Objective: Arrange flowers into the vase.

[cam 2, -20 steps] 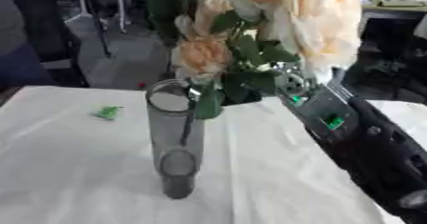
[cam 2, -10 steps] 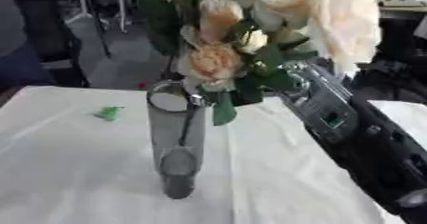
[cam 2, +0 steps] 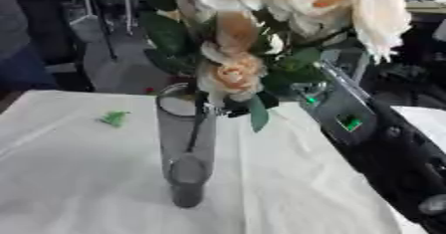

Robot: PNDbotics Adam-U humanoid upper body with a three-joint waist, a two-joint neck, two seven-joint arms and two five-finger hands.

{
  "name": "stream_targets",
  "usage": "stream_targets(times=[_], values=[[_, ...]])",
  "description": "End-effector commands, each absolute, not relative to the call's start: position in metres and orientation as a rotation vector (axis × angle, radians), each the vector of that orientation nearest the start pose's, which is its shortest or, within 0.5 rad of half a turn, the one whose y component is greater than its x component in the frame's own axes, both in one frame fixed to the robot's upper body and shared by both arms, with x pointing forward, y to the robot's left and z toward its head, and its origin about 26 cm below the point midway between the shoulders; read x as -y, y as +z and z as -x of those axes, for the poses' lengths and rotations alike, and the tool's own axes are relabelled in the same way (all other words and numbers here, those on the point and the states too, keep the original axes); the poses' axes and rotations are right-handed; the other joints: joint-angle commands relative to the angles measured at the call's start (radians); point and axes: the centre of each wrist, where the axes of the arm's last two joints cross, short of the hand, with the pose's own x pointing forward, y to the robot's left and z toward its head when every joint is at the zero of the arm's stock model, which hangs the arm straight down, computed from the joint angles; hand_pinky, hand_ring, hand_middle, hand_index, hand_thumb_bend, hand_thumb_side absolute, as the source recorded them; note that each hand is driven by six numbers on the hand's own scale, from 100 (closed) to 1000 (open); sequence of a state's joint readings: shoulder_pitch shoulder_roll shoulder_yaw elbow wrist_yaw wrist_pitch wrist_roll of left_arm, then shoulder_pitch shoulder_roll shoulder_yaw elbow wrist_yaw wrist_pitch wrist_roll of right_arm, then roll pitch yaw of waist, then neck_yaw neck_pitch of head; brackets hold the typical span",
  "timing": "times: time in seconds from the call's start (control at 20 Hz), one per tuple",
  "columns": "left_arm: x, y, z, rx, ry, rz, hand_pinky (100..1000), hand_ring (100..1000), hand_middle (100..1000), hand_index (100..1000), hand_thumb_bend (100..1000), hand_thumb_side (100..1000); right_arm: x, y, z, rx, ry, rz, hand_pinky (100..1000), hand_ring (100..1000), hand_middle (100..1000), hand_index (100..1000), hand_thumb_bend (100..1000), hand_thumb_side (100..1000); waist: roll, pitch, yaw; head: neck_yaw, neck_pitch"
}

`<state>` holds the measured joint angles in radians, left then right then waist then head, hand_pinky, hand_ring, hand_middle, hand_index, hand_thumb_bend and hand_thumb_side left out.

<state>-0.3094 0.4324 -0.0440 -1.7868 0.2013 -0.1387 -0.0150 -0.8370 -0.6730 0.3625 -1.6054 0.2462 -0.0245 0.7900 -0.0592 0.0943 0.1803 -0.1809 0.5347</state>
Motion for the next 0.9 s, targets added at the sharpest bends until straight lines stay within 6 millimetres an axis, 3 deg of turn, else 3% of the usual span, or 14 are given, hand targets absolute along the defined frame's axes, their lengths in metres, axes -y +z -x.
stream_targets(times=[0.05,0.9], values=[[-0.291,0.173,-0.3288,2.208,-0.396,-0.036,569,491,631,697,1000,845,0.2367,0.2984,-0.3832,1.571,1.815,0.333,936,984,985,984,100,992,0.004,-0.014,-0.001,0.003,-0.008],[-0.2915,0.1727,-0.3291,2.206,-0.398,-0.038,570,491,631,698,1000,846,0.2333,0.2988,-0.3891,1.571,1.801,0.337,920,968,956,978,100,1000,-0.004,-0.015,0.003,0.005,-0.008]])
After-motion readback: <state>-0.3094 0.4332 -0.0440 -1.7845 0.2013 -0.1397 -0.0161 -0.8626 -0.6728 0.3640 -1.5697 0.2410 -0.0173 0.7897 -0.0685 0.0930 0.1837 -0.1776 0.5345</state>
